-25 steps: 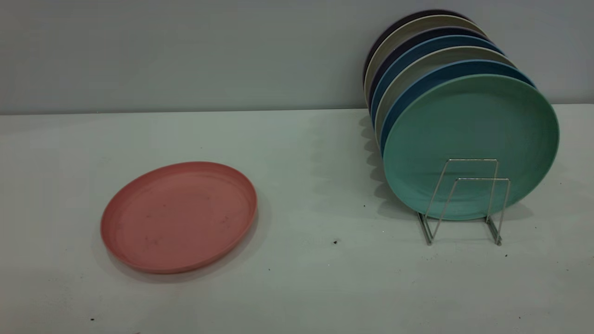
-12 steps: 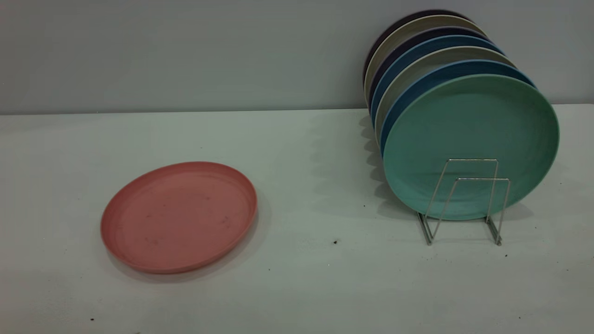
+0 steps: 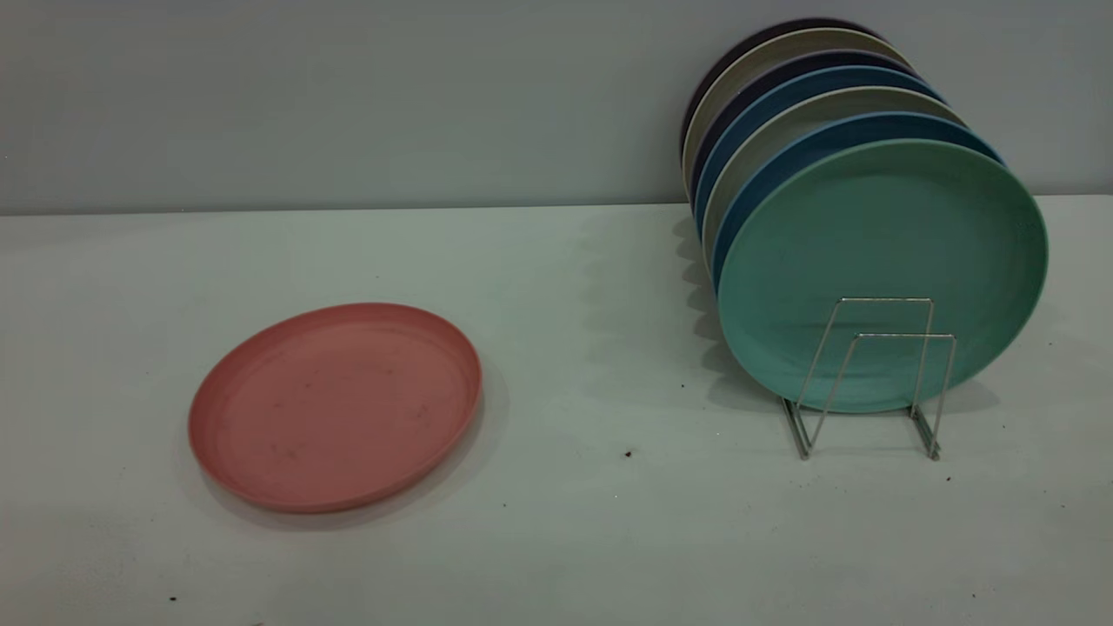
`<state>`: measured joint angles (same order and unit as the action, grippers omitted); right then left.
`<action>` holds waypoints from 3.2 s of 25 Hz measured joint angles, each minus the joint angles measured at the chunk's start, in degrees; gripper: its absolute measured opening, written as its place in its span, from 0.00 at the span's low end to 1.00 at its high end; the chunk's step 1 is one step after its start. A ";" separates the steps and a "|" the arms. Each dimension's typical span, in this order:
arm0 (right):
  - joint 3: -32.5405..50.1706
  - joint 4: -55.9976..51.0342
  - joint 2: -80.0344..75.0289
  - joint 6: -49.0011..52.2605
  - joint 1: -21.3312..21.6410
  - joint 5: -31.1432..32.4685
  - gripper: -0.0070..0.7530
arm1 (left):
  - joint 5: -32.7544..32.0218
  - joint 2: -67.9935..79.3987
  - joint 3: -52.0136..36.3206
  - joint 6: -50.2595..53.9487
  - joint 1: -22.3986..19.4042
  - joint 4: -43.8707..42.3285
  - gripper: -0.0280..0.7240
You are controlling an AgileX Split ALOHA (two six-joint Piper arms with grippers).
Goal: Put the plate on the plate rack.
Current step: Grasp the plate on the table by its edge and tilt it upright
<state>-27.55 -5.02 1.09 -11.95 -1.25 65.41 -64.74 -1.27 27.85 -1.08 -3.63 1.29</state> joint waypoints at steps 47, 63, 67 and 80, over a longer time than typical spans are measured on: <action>-0.91 -10.35 -17.85 -7.37 0.00 -15.18 0.47 | 14.35 19.97 1.75 1.88 0.00 1.13 0.63; -0.91 -35.19 -44.90 -30.14 0.00 -27.87 0.56 | 37.07 72.44 8.32 -10.03 0.00 19.53 0.63; -0.91 -37.00 -46.19 -31.86 0.00 -27.97 0.56 | 40.03 82.66 11.52 -19.32 0.00 28.94 0.63; -0.91 -37.52 -46.24 -32.61 0.00 -27.21 0.56 | 44.35 107.96 17.02 -54.29 -8.82 65.86 0.63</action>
<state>-28.46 -42.53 -45.15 -44.55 -1.25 38.20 -20.39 106.69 44.87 -55.37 -12.45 67.14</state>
